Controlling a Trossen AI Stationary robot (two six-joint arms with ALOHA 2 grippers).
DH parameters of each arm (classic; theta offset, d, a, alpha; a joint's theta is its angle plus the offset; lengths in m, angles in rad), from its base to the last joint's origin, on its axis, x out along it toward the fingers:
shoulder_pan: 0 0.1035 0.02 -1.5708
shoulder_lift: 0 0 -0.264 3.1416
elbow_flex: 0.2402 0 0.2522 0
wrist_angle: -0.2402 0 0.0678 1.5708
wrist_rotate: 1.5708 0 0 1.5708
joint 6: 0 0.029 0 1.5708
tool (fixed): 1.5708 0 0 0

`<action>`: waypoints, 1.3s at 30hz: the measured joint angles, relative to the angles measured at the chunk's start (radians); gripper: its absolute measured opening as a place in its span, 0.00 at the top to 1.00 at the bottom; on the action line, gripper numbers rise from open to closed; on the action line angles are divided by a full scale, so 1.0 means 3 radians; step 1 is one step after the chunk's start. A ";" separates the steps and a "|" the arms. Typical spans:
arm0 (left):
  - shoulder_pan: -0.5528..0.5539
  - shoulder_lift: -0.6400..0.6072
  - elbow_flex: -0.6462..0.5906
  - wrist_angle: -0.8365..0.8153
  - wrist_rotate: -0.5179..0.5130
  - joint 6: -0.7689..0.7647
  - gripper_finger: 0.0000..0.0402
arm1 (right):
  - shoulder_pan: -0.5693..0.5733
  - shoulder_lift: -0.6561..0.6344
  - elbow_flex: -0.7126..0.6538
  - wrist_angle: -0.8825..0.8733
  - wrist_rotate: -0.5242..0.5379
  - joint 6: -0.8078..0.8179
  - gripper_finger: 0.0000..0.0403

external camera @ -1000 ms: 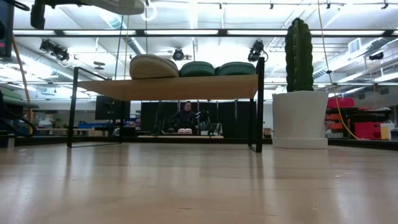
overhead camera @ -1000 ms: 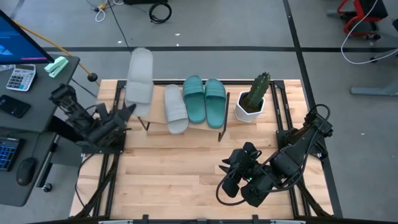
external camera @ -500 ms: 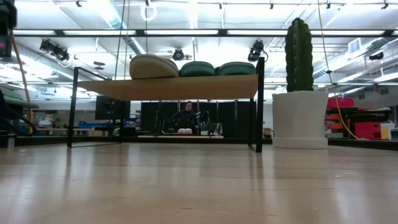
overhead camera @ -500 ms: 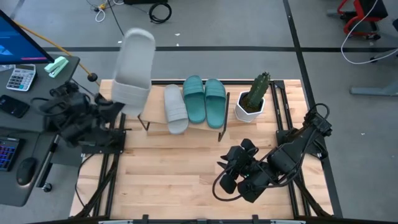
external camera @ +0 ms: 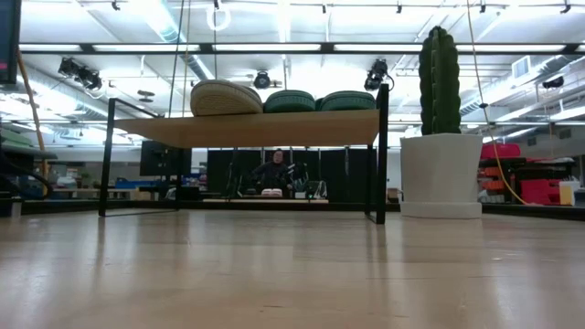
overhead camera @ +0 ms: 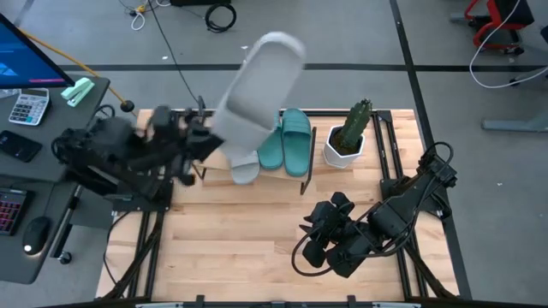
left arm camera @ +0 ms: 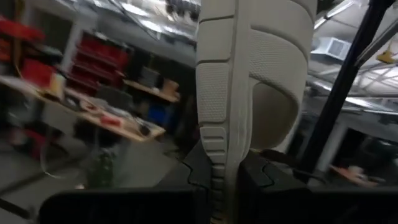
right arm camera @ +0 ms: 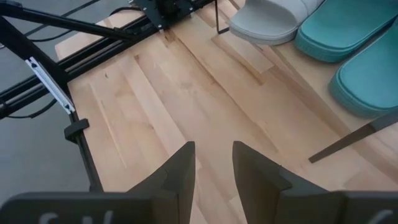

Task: Pick and place slides into the shelf
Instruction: Put the gray slide on the shelf

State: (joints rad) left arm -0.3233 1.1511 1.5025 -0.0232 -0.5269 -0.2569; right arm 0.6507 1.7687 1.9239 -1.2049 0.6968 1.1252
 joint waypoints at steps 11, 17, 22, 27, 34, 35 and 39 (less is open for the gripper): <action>0.1744 0.0206 -0.0304 -0.0594 0.1283 -0.1882 0.91 | 0.0024 0.0000 -0.0001 -0.0004 0.0001 -0.0050 0.72; 0.2155 0.0034 -0.0967 -0.0660 0.1044 -0.2563 0.91 | 0.0025 0.0000 -0.0001 -0.0009 0.0001 -0.0099 0.72; 0.2183 -0.0282 -0.1518 -0.0782 0.0719 -0.2954 0.91 | 0.0026 0.0000 0.0000 -0.0036 0.0001 -0.0113 0.72; 0.2180 -0.0853 -0.1868 -0.1213 0.0423 -0.3217 0.91 | 0.0042 0.0000 -0.0001 -0.0046 0.0003 -0.0160 0.72; 0.2180 -0.1353 -0.1927 -0.2120 0.0099 -0.3358 0.91 | 0.0042 0.0000 0.0000 -0.0046 0.0004 -0.0206 0.72; 0.2175 -0.1375 -0.1928 -0.2218 0.0106 -0.3385 0.91 | 0.0042 0.0000 -0.0001 -0.0046 0.0005 -0.0210 0.72; 0.2111 -0.1404 -0.1928 -0.2290 0.0097 -0.3393 0.91 | 0.0042 0.0000 0.0000 -0.0045 0.0004 -0.0211 0.72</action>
State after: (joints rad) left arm 0.3100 0.7300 0.9241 -0.7101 -0.4977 -1.2748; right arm 0.6632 1.7687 1.9239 -1.2183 0.6980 1.0619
